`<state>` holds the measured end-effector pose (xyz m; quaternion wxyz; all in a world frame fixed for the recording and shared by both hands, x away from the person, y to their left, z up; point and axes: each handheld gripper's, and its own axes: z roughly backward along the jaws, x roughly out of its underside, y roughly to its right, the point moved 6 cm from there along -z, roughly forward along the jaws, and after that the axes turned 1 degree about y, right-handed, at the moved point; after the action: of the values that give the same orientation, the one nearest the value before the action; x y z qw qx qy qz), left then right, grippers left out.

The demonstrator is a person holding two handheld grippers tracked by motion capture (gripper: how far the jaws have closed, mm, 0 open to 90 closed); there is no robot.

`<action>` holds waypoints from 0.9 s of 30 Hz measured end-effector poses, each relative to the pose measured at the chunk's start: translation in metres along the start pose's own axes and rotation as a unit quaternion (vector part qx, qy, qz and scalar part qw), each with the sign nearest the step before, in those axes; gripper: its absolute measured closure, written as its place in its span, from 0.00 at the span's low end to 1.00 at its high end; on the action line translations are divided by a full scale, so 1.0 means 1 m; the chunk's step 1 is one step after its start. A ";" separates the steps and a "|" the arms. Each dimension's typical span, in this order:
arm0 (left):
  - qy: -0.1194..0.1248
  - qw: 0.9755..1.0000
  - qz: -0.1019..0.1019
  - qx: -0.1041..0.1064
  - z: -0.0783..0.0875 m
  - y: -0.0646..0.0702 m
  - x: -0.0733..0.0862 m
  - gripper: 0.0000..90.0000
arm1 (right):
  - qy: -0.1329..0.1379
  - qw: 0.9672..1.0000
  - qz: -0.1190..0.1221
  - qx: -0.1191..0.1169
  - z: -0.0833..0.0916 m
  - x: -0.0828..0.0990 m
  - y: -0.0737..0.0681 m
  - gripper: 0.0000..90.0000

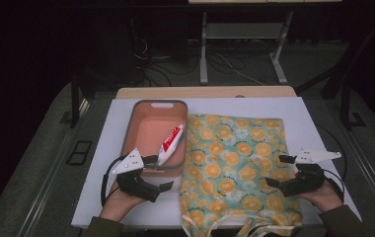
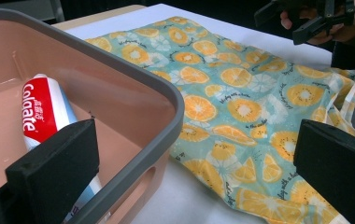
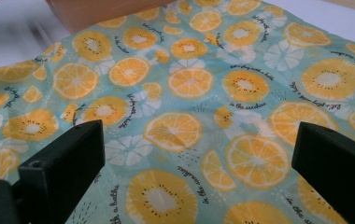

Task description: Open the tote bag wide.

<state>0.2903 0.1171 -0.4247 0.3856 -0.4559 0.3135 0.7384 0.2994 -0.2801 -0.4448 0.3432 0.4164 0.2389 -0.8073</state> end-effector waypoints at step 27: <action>0.003 1.000 -0.001 -0.005 0.003 0.003 -0.002 0.00 | -0.049 0.998 -0.016 0.037 -0.003 0.011 0.020 0.03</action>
<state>0.2866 0.1180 -0.4216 0.3832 -0.4606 0.3107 0.7378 0.3111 -0.2947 -0.4578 0.3254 0.3846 0.1981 -0.8409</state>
